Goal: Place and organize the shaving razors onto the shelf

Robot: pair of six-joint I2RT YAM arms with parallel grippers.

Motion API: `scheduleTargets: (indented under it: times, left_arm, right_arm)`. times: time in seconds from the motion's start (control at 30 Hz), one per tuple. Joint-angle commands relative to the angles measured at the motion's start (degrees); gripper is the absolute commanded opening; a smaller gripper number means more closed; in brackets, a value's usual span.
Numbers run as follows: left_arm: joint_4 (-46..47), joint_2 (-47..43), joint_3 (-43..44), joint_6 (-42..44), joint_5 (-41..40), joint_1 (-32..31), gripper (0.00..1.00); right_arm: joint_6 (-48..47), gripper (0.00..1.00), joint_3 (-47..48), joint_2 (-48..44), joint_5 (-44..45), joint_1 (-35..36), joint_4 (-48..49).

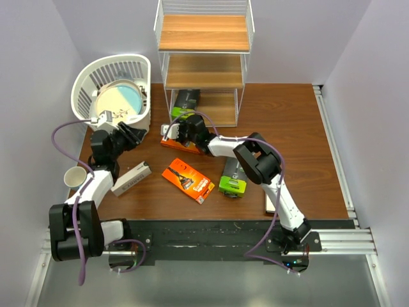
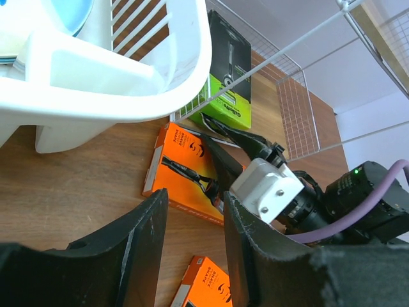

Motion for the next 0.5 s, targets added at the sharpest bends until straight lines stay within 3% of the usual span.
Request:
scheduleTargets:
  times: [0.0,0.03,0.07,0.17,0.47]
  left_arm:
    - [1.6,-0.5,-0.5,-0.7,-0.5,0.5,0.45]
    - [1.6,-0.4,-0.4,-0.8,-0.5,0.5,0.45]
    - [1.7,-0.5,-0.6,-0.8,-0.6,0.5,0.45]
    - [1.9,-0.3,-0.7,-0.9,-0.8,0.5,0.45]
    - [3.3,0.2,-1.7,-1.7,-1.0,0.5,0.45]
  right_arm:
    - [-3.2,0.29,1.3,2.4,5.9,0.5,0.7]
    - [-3.8,0.24,1.1,2.5,6.3,0.4,1.5]
    - [-4.2,0.13,0.3,2.3,6.4,0.4,1.9]
    - [-7.0,0.02,-3.0,0.8,5.2,0.4,3.9]
    - [-17.2,0.0,-13.8,-4.4,-3.0,-0.4,10.3]
